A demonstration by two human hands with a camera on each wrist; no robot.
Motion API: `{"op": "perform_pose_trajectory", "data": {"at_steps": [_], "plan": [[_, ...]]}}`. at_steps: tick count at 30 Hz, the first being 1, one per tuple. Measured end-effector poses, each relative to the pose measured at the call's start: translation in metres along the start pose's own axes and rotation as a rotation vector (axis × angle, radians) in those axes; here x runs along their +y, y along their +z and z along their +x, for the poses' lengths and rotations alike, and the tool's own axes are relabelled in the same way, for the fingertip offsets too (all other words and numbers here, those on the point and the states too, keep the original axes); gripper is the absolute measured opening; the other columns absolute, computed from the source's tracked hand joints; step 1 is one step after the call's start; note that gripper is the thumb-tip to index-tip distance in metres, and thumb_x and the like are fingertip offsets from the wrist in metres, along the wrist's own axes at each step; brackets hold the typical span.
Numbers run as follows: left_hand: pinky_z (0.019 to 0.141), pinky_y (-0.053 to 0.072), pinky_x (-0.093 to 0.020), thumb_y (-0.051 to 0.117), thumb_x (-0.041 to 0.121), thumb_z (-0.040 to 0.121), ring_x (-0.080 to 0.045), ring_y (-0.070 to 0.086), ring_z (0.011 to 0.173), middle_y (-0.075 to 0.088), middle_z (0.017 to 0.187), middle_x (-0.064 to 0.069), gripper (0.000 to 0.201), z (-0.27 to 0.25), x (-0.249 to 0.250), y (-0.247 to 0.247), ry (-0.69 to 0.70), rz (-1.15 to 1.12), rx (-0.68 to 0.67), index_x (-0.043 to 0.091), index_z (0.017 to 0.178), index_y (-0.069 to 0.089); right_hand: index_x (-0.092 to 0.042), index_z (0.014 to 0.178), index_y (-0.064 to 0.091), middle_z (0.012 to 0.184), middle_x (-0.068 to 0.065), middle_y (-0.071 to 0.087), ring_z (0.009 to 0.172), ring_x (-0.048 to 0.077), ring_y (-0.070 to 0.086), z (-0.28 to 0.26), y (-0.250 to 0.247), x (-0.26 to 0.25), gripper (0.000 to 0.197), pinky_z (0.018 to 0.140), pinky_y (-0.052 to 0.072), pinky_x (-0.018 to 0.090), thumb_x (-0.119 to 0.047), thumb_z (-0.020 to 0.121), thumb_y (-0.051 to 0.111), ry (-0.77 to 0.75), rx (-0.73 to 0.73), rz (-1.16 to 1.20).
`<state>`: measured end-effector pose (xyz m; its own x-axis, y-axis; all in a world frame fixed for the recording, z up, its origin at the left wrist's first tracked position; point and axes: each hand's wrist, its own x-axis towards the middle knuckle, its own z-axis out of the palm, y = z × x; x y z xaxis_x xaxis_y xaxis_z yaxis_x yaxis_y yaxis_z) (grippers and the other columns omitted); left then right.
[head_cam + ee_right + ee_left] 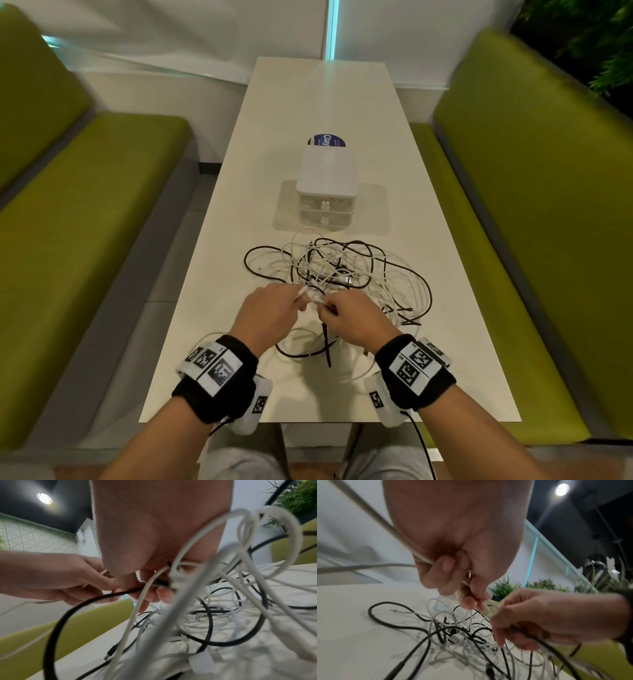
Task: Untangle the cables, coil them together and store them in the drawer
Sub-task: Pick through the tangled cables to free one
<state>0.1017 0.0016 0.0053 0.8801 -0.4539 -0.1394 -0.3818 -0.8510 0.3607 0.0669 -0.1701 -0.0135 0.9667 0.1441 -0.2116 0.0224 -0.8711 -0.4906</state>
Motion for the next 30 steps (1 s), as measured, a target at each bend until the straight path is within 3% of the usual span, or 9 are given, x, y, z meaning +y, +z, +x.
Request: {"op": "perform_pose_trajectory", "data": {"at_steps": [7, 12, 15, 17, 20, 22, 26, 28, 30], "plan": [[0.067, 0.041, -0.036, 0.047, 0.006, 0.088, -0.025, 0.060, 0.081, 0.059, 0.075, 0.009, 0.027, -0.001, -0.008, -0.024, -0.058, -0.208, 0.208, 0.029, 0.078, 0.055, -0.018, 0.086, 0.058, 0.078, -0.003, 0.061, 0.074, 0.019, 0.056, -0.003, -0.002, 0.003, 0.017, 0.065, 0.044, 0.034, -0.027, 0.097, 0.048, 0.009, 0.013, 0.068], [0.068, 0.041, -0.037, 0.044, 0.003, 0.092, -0.030, 0.059, 0.085, 0.066, 0.093, 0.000, 0.021, 0.003, -0.023, -0.033, -0.166, -0.283, 0.379, 0.019, 0.086, 0.056, -0.013, 0.088, 0.058, 0.081, 0.005, 0.064, 0.074, 0.024, 0.058, -0.009, 0.001, 0.014, 0.027, 0.063, 0.043, 0.035, -0.032, 0.101, 0.044, 0.053, -0.027, 0.014], [0.074, 0.045, -0.039, 0.044, 0.006, 0.093, -0.030, 0.060, 0.090, 0.066, 0.097, -0.002, 0.020, 0.007, -0.029, -0.032, -0.151, -0.196, 0.282, 0.020, 0.090, 0.057, -0.018, 0.080, 0.054, 0.095, 0.004, 0.071, 0.081, 0.023, 0.063, -0.009, 0.002, 0.016, 0.038, 0.072, 0.051, 0.038, -0.042, 0.104, 0.038, 0.048, -0.045, 0.067], [0.078, 0.046, -0.041, 0.042, 0.005, 0.093, -0.031, 0.061, 0.096, 0.063, 0.109, -0.002, 0.026, 0.006, -0.027, -0.027, -0.125, -0.147, 0.259, 0.021, 0.106, 0.058, -0.016, 0.087, 0.059, 0.103, 0.001, 0.072, 0.088, 0.023, 0.065, -0.008, 0.002, 0.013, 0.040, 0.078, 0.052, 0.039, -0.043, 0.105, 0.035, 0.051, -0.052, 0.075], [0.082, 0.051, -0.041, 0.040, -0.006, 0.088, -0.015, 0.061, 0.107, 0.041, 0.145, 0.003, 0.060, -0.001, -0.011, -0.025, -0.001, -0.186, 0.302, 0.019, 0.143, 0.040, -0.012, 0.097, 0.062, 0.104, 0.005, 0.071, 0.093, 0.026, 0.065, -0.006, 0.004, 0.011, 0.040, 0.082, 0.053, 0.042, -0.040, 0.105, 0.034, 0.051, -0.068, 0.042], [0.083, 0.051, -0.035, 0.039, -0.010, 0.085, -0.005, 0.058, 0.105, 0.030, 0.155, 0.011, 0.075, -0.005, 0.005, -0.024, 0.138, -0.227, 0.221, 0.025, 0.151, 0.029, -0.012, 0.099, 0.063, 0.102, 0.007, 0.071, 0.093, 0.027, 0.065, -0.006, 0.004, 0.009, 0.041, 0.082, 0.053, 0.042, -0.041, 0.105, 0.035, 0.048, -0.068, 0.054], [0.081, 0.048, -0.037, 0.039, 0.007, 0.094, -0.021, 0.060, 0.105, 0.052, 0.126, 0.005, 0.054, -0.003, 0.017, -0.003, 0.213, -0.017, -0.074, 0.031, 0.143, 0.038, -0.015, 0.113, 0.064, 0.102, 0.009, 0.071, 0.090, 0.028, 0.065, -0.008, 0.001, 0.004, 0.026, 0.079, 0.053, 0.041, -0.028, 0.102, 0.044, -0.011, -0.044, -0.002], [0.076, 0.042, -0.035, 0.039, 0.015, 0.098, -0.027, 0.060, 0.101, 0.056, 0.117, 0.002, 0.029, 0.000, 0.014, 0.004, 0.170, 0.095, -0.087, 0.025, 0.122, 0.050, -0.017, 0.112, 0.066, 0.098, 0.007, 0.070, 0.088, 0.026, 0.064, -0.010, 0.000, 0.004, 0.023, 0.075, 0.052, 0.038, -0.023, 0.098, 0.049, -0.038, -0.034, -0.009], [0.078, 0.041, -0.035, 0.041, 0.016, 0.096, -0.027, 0.059, 0.103, 0.060, 0.116, 0.000, 0.024, 0.000, 0.013, 0.004, 0.159, 0.117, -0.093, 0.024, 0.114, 0.054, -0.018, 0.106, 0.068, 0.092, 0.005, 0.070, 0.084, 0.025, 0.063, -0.010, 0.001, 0.005, 0.022, 0.071, 0.051, 0.038, -0.029, 0.097, 0.051, -0.055, -0.027, -0.001]]}}
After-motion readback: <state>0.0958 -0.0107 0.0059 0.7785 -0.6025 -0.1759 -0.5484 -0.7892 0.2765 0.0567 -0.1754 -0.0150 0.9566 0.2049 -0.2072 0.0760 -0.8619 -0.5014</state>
